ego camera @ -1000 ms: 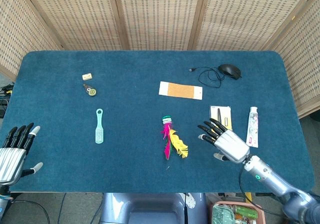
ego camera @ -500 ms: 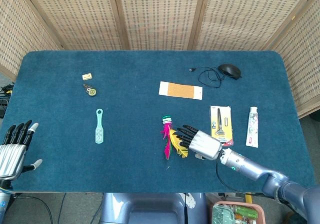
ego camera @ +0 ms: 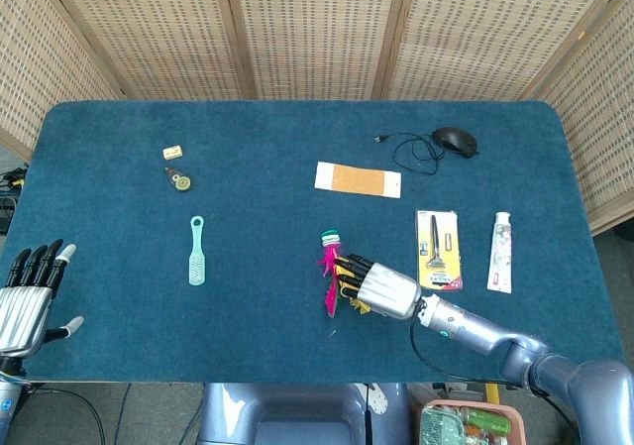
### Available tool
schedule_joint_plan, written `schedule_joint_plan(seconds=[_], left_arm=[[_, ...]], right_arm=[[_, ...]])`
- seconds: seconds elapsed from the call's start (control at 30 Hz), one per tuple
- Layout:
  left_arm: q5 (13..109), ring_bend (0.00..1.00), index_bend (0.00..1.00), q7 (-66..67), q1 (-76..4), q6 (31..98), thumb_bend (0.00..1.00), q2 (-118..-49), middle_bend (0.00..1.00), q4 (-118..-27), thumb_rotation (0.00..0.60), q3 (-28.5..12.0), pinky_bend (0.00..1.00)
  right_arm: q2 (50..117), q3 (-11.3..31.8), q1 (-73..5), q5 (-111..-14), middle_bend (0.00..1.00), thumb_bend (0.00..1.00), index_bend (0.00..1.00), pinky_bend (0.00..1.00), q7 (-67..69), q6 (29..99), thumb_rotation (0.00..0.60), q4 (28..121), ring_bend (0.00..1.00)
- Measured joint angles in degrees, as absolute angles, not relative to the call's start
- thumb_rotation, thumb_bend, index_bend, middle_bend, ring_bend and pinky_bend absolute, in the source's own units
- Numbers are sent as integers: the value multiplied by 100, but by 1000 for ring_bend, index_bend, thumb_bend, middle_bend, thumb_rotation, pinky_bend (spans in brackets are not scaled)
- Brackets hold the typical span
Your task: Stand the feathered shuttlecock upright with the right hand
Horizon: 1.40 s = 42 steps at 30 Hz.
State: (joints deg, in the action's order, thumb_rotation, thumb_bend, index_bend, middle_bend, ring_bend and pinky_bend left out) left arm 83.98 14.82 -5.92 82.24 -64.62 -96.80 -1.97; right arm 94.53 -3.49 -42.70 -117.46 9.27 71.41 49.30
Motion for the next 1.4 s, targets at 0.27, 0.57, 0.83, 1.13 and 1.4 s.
schedule_joint_plan(seconds=[0.27,0.57,0.83,1.13,1.4], left_arm=[[8398,0,0,1441,-591,8241,0,-6438,0,-9690,600,-192,0],[8361,0,0,1392,-604,8215,0,-6401,0,-9701,600,-191,0],[8362,0,0,1396,-603,8211,0,-6389,0,-9715,600,-168,0],[8370,0,0,1357,-613,8197,0,-6354,0,-9751,600,-153,0],[8404,0,0,1326,-607,8156,0,-6275,0,-9793,600,-92,0]], right_arm=[[9621,-417,-4344,-11569,248,365,463,146,952,7119,600,4800,60],[9740,-482,-4394,-11366,251,436,566,146,1019,7163,600,4709,62],[9806,-564,-4377,-11234,258,458,621,146,1057,7320,600,4594,62],[9630,-499,-4384,-11083,270,466,635,146,1361,7635,600,5015,67],[8858,-170,-4490,-10645,287,474,645,146,1853,7673,600,6685,73]])
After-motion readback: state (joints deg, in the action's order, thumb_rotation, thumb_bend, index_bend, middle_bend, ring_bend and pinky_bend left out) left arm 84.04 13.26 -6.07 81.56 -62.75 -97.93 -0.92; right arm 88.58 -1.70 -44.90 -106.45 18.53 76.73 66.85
